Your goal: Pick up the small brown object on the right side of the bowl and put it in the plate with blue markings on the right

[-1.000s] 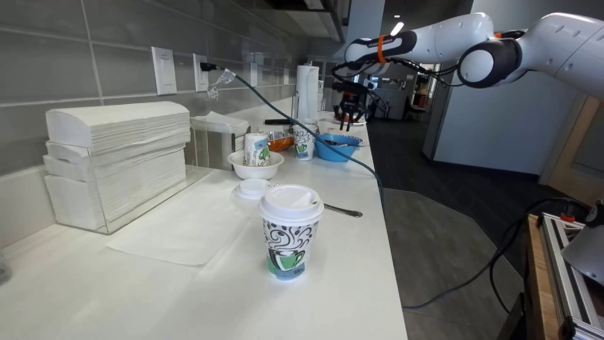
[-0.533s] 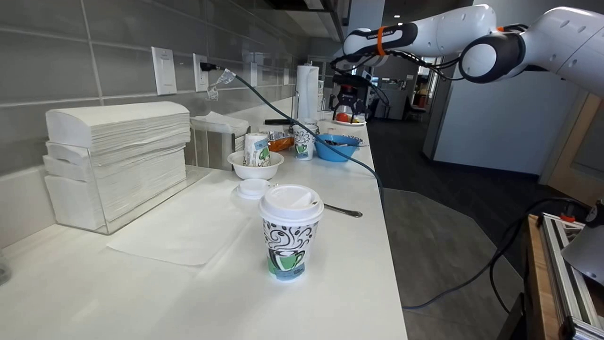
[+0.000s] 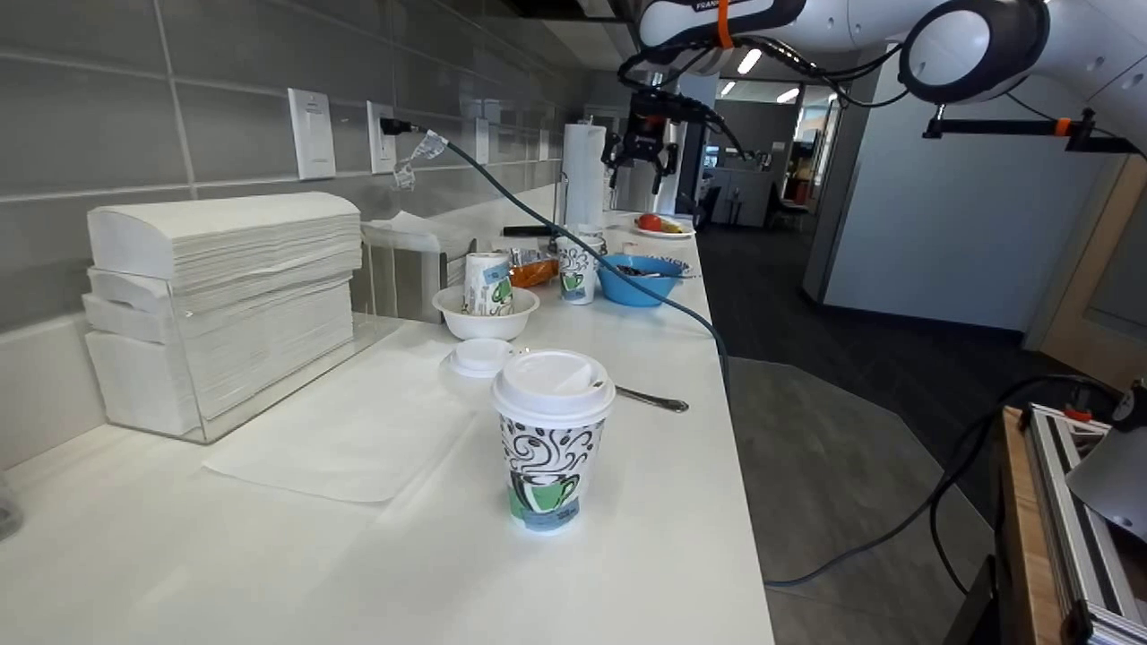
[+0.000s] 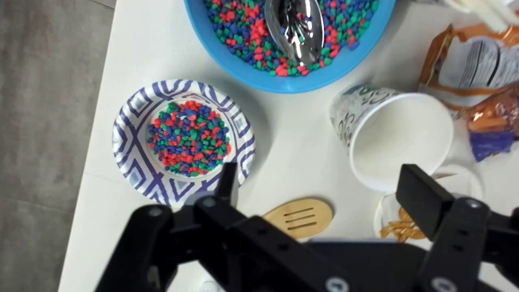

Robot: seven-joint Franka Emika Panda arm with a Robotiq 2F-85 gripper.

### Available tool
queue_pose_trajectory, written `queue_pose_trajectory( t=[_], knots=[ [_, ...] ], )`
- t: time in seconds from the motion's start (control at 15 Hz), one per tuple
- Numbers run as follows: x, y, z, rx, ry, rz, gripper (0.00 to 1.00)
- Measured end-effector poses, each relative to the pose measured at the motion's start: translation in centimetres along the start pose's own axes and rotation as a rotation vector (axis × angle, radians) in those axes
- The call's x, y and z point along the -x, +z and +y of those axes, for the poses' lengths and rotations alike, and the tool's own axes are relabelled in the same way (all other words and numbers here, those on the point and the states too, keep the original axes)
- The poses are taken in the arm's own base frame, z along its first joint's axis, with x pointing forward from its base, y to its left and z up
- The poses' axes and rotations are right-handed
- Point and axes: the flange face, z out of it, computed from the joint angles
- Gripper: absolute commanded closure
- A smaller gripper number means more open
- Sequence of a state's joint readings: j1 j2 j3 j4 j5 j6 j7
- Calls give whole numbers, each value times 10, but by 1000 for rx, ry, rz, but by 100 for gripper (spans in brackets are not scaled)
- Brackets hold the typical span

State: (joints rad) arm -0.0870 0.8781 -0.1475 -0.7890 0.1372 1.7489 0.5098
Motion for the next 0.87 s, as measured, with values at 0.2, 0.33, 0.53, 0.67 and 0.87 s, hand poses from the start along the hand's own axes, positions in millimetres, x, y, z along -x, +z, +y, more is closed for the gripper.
queue_pose_trajectory(
  t=[0.2, 0.33, 0.53, 0.67, 0.87],
  knots=[
    [19, -8, -3, 0, -165, -40, 0],
    [28, -13, 5, 0, -271, -66, 0],
    [39, -17, 26, 6, -426, -111, 0],
    [48, -15, 43, 12, -528, -145, 0],
    [58, -16, 58, 12, -587, -176, 0]
  ],
)
